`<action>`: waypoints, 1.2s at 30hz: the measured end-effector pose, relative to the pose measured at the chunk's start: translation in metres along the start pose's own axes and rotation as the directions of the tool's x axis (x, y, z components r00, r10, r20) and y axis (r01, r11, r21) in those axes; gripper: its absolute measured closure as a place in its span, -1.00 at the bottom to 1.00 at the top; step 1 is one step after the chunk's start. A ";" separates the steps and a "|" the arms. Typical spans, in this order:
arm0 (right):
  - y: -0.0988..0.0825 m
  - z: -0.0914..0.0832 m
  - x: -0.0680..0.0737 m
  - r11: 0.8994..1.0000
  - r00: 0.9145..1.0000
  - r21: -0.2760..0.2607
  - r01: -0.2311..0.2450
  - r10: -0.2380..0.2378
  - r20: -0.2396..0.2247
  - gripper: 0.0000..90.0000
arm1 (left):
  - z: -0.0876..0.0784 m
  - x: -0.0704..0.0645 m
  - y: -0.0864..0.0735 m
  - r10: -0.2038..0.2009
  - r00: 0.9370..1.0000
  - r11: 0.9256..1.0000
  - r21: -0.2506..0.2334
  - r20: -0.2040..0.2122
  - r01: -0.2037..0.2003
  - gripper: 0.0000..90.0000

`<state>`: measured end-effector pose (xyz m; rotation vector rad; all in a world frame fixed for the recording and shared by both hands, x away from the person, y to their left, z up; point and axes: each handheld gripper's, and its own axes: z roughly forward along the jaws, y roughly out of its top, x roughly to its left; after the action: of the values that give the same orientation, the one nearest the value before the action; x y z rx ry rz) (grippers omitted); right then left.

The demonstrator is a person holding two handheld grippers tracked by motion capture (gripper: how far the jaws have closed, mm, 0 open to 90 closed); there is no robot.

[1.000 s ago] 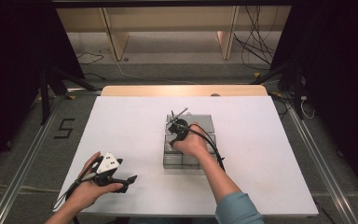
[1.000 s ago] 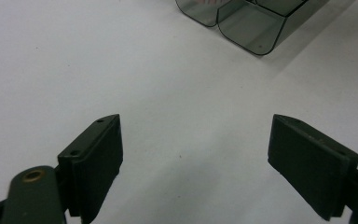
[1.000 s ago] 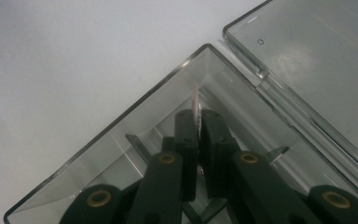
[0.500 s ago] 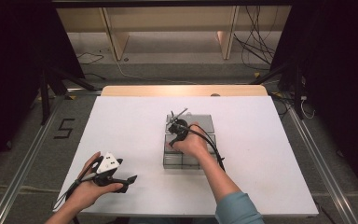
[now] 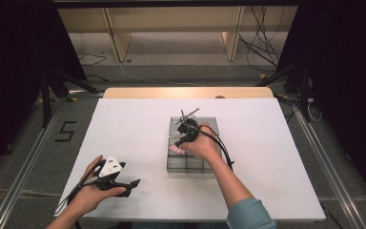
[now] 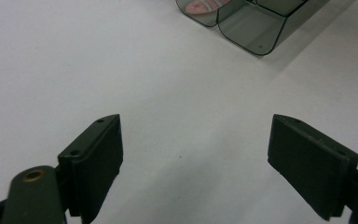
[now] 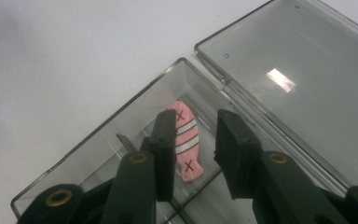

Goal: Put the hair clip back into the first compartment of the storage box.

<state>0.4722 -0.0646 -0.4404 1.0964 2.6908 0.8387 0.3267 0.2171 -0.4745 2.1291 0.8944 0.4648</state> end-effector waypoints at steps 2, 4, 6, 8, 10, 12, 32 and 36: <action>-0.002 -0.004 -0.002 1.000 1.000 -0.010 0.000 0.000 0.003 0.48 | 0.000 0.000 0.000 0.000 1.000 1.000 0.000 0.000 0.000 -0.61; -0.005 -0.007 -0.003 1.000 1.000 -0.027 -0.004 0.004 0.002 0.44 | 0.000 0.000 0.000 0.000 1.000 1.000 0.001 -0.001 0.000 -0.61; -0.008 -0.011 -0.005 0.999 1.000 -0.042 -0.009 0.009 0.003 0.40 | 0.000 0.000 0.000 0.000 1.000 1.000 0.001 -0.001 0.000 -0.61; -0.011 -0.014 -0.007 0.998 1.000 -0.056 -0.010 0.011 0.013 0.36 | 0.000 0.000 0.000 0.001 1.000 1.000 0.003 -0.001 -0.001 -0.61; -0.014 -0.017 -0.008 0.998 1.000 -0.067 -0.017 0.018 0.016 0.33 | 0.000 0.000 0.000 -0.001 1.000 1.000 -0.001 -0.001 0.001 -0.61; -0.017 -0.021 -0.010 0.996 1.000 -0.083 -0.020 0.022 0.021 0.30 | 0.000 0.000 0.000 -0.001 1.000 1.000 0.001 -0.001 0.001 -0.61; -0.097 -0.089 -0.044 0.941 0.988 -0.321 -0.105 0.134 0.070 -0.12 | 0.000 0.000 0.000 -0.004 1.000 1.000 -0.003 -0.006 0.004 -0.61; -0.118 -0.097 -0.048 0.931 0.986 -0.347 -0.113 0.148 0.077 -0.19 | 0.001 -0.001 0.000 -0.005 1.000 1.000 -0.004 -0.006 0.005 -0.61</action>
<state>0.4061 -0.2096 -0.4271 1.2035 2.2921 1.1824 0.3266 0.2165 -0.4749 2.1223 0.9007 0.4706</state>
